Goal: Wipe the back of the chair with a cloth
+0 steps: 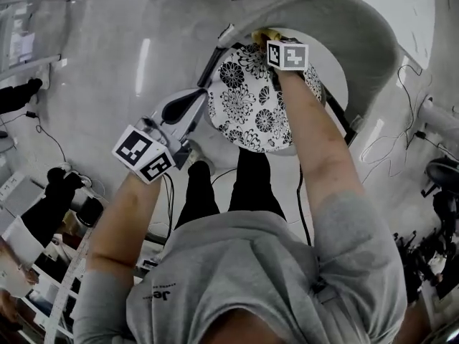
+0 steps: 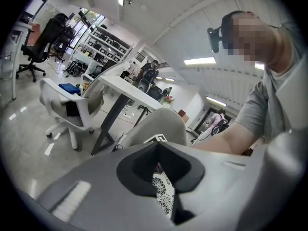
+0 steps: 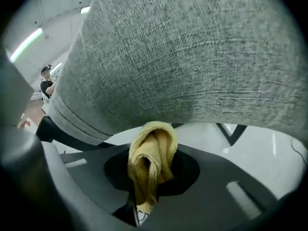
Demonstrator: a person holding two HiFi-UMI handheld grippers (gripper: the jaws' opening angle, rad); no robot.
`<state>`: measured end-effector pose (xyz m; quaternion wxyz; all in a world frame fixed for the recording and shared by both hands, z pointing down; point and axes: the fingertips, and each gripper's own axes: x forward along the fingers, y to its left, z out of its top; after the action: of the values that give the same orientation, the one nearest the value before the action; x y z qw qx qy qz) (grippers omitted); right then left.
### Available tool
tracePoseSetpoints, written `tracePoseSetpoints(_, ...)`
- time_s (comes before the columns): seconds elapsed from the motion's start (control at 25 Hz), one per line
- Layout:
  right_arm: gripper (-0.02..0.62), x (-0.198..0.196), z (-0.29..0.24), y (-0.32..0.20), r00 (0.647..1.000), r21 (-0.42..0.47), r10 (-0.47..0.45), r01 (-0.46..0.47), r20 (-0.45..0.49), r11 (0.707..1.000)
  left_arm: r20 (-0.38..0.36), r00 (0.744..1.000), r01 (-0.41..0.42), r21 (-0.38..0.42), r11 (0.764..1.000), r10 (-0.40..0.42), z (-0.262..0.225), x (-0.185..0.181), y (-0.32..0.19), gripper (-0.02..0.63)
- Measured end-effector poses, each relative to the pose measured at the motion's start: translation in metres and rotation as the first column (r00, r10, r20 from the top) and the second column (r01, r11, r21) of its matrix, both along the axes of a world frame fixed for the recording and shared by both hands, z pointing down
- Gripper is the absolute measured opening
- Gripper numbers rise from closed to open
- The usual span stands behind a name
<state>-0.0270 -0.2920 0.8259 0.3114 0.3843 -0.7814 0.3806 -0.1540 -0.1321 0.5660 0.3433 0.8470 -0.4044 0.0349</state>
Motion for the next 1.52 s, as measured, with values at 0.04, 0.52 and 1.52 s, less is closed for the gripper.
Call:
tracePoseSetpoints(0.04, 0.051, -0.004, 0.002, -0.004, 1.0, -0.007, 0.014, -0.014, 0.01, 1.0, -0.001, 1.0, 0.011, -0.006, 1.0, -0.011, 0.003, -0.001, 0.001, 0.058)
tracePoseSetpoints(0.52, 0.052, 0.07, -0.002, -0.041, 0.957, 0.044, 0.286, -0.288, 0.058, 0.956, 0.009, 1.0, -0.006, -0.023, 1.0, 0.006, 0.012, 0.021, -0.014, 0.058)
tracePoseSetpoints(1.52, 0.051, 0.27, -0.043, 0.053, 0.708, 0.07, 0.705, -0.706, 0.043, 0.705, 0.023, 0.966, -0.259, 0.042, 0.965, 0.258, -0.026, 0.092, -0.015, 0.058)
